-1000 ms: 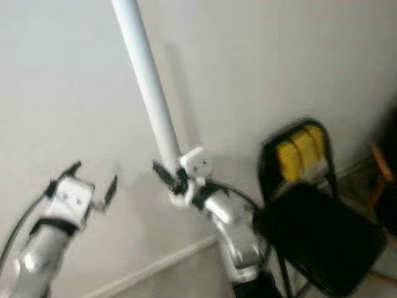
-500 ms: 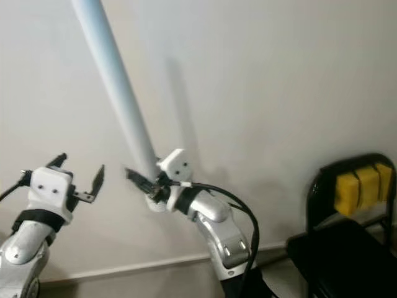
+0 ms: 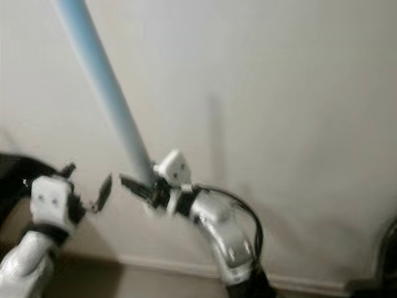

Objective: Building children table

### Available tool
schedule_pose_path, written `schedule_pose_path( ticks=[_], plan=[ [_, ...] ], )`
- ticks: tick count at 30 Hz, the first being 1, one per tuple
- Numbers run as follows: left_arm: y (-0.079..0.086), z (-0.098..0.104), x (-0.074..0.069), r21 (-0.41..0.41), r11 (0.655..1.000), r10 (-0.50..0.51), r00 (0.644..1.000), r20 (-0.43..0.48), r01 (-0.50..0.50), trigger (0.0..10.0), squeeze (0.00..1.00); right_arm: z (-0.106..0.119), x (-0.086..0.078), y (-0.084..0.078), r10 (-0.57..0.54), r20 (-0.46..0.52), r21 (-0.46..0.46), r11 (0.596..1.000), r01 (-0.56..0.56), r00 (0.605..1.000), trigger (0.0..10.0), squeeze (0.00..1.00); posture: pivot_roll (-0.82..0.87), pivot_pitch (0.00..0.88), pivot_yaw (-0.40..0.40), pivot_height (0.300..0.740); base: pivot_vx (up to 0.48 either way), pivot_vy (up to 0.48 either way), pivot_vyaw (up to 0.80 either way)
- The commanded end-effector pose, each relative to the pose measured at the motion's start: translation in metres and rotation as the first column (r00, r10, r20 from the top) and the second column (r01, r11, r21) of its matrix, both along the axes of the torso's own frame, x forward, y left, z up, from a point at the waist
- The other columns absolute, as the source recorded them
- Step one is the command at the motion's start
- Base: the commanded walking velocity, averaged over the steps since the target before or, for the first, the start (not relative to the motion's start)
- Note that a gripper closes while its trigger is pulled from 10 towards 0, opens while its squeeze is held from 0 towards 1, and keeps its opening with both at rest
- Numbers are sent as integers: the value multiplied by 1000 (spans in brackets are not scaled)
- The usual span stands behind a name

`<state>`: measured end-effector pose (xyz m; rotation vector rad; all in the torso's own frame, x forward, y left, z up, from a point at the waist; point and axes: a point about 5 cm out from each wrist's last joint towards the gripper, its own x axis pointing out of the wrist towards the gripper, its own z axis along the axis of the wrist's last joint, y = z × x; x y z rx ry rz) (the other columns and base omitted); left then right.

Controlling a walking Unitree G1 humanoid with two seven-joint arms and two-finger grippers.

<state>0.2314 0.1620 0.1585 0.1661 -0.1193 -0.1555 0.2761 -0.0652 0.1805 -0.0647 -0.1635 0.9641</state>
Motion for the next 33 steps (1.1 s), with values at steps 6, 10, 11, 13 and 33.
schedule_pose_path(
  ticks=[6,10,11,13,33],
  plan=[
    [-3,2,6,-2,999,-33,999,-2,33,10000,0,3,0,1,-17,6,22,1000,17,1000,10000,0,-72,0,-15,740,0,0,800],
    [-1,3,7,-6,999,-36,999,2,36,10000,0,3,1,2,-23,7,26,999,22,1000,10000,0,-67,0,-18,740,0,0,800],
    [-1,3,7,-6,999,-36,999,2,36,10000,0,3,1,2,-23,7,26,999,22,1000,10000,0,-67,0,-18,740,0,0,800],
    [0,4,7,-30,999,-40,999,4,40,10000,0,3,1,3,-19,10,27,999,19,1000,10000,0,-62,0,-16,740,0,0,800],
    [-13,16,-3,-237,953,-188,982,23,189,10000,0,4,7,6,36,9,29,999,-37,999,10000,0,-11,0,-60,740,0,0,800]
  ],
)
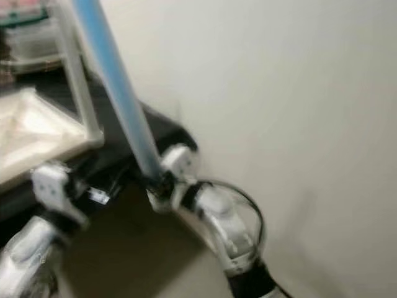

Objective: Building children table

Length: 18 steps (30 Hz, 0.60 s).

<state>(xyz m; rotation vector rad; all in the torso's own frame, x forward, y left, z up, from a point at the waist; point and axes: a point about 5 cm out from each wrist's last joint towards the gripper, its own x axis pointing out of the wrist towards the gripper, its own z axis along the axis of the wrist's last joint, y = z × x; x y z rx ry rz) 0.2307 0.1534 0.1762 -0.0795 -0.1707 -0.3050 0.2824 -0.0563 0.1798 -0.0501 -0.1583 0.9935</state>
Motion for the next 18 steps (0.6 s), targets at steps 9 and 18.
schedule_pose_path(
  ticks=[9,18],
  plan=[
    [6,-14,-6,74,994,80,995,-60,-76,10000,0,0,5,-7,-47,-3,11,999,47,999,10000,0,-6,0,-69,740,0,0,800],
    [4,-9,-9,44,999,29,998,-59,-26,10000,0,-5,4,-6,-38,-14,4,999,38,999,10000,0,1,0,-72,740,0,0,800]
  ],
)
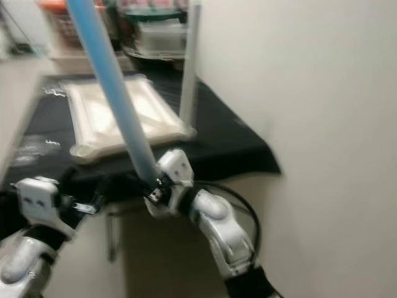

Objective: Building children table

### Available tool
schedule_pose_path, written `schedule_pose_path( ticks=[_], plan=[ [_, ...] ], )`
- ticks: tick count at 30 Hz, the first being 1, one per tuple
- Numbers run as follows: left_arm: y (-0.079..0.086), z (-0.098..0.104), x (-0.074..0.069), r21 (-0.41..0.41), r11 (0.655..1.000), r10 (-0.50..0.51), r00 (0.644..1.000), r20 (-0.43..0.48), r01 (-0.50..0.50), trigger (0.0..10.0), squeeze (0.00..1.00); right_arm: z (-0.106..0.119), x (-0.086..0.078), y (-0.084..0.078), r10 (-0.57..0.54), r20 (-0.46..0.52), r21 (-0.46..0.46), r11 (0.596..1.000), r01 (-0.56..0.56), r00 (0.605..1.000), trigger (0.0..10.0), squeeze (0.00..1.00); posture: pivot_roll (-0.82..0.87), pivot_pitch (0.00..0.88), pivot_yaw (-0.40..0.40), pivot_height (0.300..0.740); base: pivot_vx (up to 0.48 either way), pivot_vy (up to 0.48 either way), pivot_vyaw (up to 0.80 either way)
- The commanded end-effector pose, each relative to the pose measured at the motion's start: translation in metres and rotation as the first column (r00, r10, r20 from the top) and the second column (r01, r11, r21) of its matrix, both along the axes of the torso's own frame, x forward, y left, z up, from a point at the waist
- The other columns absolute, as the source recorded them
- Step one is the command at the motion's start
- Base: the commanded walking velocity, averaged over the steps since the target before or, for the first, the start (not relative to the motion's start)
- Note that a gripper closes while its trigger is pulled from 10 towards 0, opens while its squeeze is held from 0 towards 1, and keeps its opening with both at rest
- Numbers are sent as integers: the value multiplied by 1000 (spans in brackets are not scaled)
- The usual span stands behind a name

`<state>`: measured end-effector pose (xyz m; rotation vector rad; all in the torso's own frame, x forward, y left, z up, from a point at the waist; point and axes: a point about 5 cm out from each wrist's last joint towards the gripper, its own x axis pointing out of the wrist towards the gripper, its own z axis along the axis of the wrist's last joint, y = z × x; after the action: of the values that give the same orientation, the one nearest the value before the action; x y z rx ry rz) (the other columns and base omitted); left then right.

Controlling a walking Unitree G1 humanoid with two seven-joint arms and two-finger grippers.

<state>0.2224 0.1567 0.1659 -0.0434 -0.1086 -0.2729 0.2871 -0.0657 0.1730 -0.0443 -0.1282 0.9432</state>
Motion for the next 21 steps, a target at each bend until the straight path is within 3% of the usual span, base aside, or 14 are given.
schedule_pose_path(
  ticks=[1,5,6,7,9,12,15,17,21],
  plan=[
    [2,0,-2,11,1000,-3,1000,-9,3,10000,0,2,2,2,-5,12,5,1000,4,1000,10000,0,0,0,-70,740,0,0,800],
    [4,-3,-3,24,1000,8,1000,-19,-7,10000,0,2,6,-1,-37,8,6,999,37,999,10000,0,3,0,-69,740,0,0,800],
    [9,-9,-6,86,993,81,996,-34,-78,10000,0,-2,18,-14,-179,6,-20,984,179,984,10000,0,11,0,-67,740,0,0,800],
    [9,-9,-6,86,993,81,996,-34,-78,10000,0,-2,18,-14,-179,6,-20,984,179,984,10000,0,11,0,-67,740,0,0,800],
    [12,-11,-8,110,987,124,991,-41,-119,10000,0,-4,27,-26,-312,-12,-16,950,312,950,10000,0,14,0,-70,740,0,0,800],
    [13,-12,-9,120,984,134,990,-41,-129,10000,0,-4,30,-30,-353,-19,-11,936,353,935,10000,0,14,0,-70,740,0,0,800],
    [15,-14,-7,136,978,162,986,-41,-155,10000,0,-9,36,-38,-442,-84,7,896,444,893,10000,0,13,0,-72,740,0,0,533],
    [18,-15,-7,148,972,191,981,-44,-183,10000,0,-7,33,-45,-522,-59,11,852,523,851,10000,0,16,0,-72,740,0,0,0],
    [24,-18,-12,151,958,255,966,-52,-245,10000,0,-2,20,-52,-551,21,29,834,550,834,10000,0,15,0,-73,740,0,0,0]
  ],
)
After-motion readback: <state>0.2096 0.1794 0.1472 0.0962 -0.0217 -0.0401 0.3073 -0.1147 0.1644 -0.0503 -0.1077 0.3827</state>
